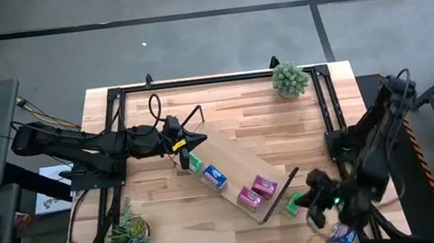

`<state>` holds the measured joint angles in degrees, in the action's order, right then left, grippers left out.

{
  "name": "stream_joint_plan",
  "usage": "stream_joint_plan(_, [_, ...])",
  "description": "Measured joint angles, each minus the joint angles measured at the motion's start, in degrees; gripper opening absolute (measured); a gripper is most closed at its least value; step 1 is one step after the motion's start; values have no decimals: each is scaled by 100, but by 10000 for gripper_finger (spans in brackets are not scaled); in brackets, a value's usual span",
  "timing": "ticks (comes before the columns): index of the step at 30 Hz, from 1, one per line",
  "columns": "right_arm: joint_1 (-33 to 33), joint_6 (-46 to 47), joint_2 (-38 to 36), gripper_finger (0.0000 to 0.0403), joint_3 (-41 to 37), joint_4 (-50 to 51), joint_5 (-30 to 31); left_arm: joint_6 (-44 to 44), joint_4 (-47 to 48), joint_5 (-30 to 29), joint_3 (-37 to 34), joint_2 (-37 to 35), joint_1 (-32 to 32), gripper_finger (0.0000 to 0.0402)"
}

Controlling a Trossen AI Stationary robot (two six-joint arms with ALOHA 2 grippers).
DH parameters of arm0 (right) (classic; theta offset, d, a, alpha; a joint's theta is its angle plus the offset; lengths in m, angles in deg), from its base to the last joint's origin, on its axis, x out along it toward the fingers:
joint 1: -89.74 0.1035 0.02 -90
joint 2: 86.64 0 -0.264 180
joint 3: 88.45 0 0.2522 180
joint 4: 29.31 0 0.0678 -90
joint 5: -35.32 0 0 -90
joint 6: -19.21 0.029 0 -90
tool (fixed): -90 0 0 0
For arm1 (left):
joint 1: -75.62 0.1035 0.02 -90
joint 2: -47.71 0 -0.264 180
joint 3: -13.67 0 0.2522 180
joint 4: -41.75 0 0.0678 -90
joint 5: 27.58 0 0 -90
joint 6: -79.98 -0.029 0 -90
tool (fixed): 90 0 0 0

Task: Stack cereal on shelf
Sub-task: Adjust the violet cereal box in the back on the shelf

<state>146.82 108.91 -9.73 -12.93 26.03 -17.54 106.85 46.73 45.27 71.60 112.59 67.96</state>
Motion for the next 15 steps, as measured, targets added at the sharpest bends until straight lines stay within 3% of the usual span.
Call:
stream_joint_plan(7, [-243,585,1063,0,0,0,485,0,-3,-11,0,0,0,0])
stream_joint_plan(15, [-525,566,1365,0,0,-4,745,7,-6,-22,0,0,0,0])
